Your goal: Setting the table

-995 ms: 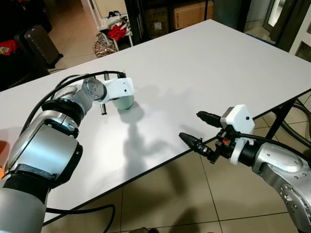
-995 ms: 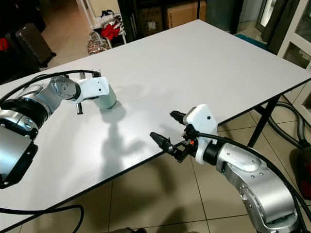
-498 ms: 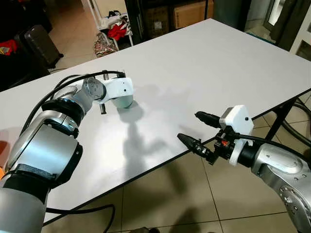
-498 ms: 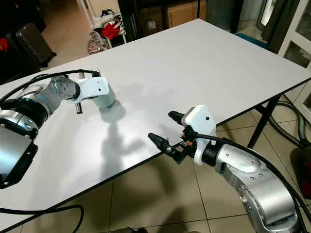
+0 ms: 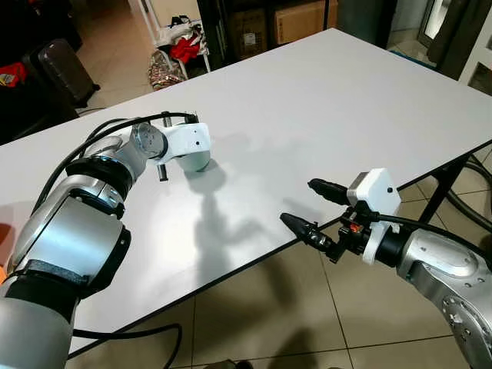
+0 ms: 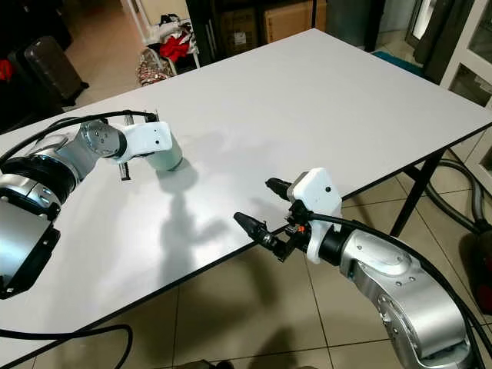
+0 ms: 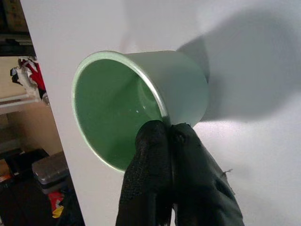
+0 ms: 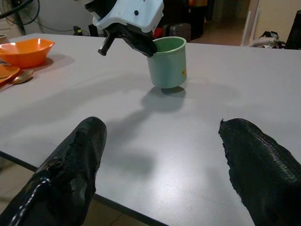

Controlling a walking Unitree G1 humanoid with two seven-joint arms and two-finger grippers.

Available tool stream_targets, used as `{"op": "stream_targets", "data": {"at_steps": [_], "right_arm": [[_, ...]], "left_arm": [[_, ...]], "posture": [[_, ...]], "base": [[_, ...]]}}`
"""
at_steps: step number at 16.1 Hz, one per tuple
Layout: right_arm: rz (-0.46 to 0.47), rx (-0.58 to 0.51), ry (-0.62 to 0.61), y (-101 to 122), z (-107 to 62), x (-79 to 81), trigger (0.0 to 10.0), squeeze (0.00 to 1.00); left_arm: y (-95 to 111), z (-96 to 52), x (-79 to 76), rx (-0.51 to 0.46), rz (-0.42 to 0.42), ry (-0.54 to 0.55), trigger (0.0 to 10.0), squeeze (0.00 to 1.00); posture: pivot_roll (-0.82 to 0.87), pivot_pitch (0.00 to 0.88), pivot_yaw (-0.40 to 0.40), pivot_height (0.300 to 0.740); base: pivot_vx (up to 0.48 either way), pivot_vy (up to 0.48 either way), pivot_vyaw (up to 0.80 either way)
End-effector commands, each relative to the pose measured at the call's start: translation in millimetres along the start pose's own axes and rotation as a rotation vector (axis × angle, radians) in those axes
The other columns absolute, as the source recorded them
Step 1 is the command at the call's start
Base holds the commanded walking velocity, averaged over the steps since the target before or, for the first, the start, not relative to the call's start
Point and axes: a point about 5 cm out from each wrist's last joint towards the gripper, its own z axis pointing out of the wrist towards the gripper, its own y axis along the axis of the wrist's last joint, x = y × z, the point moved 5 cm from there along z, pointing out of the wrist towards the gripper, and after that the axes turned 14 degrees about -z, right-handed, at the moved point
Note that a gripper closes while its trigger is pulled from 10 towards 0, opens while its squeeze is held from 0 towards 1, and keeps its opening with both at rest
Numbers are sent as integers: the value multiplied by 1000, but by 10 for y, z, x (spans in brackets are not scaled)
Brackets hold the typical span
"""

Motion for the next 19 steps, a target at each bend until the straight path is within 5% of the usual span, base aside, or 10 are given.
{"op": "stream_targets", "data": {"at_steps": [1,2,6,8,9,10,14,17,19], "right_arm": [[-3,-13,20,47,5,63,10000,0],[-2,-12,19,46,3,64,10000,0],[-1,-12,21,46,5,70,10000,0],[-1,-14,25,49,7,71,10000,0],[1,-15,29,51,0,74,10000,0],[8,-16,45,55,-8,92,10000,0],[8,-24,50,75,-34,89,10000,0],[36,-54,-6,124,-34,24,10000,0],[77,-48,-84,87,65,39,10000,0]], "left_arm": [[-116,-1,-10,32,-20,-5,10000,522],[-120,0,-14,33,-20,-7,10000,655],[-136,-2,-11,35,-25,-6,10000,745],[-126,-27,40,20,-40,12,10000,541],[-103,-62,94,2,-58,20,10000,216],[-36,-119,172,-52,-130,21,10000,0],[110,-370,426,-223,-272,1,10000,0],[212,-676,651,-497,-530,-14,10000,0],[136,-771,508,-636,-682,60,10000,0]], "posture": [[-171,65,216,740],[-171,65,216,740],[-169,65,214,740],[-165,63,209,740],[-165,63,209,740],[-167,57,204,740],[-159,48,195,740],[-142,38,164,740],[-129,29,150,740]], "base": [[0,0,0],[0,0,0],[0,0,0],[0,0,0],[0,0,0],[0,0,0],[0,0,0],[0,0,0],[0,0,0]]}}
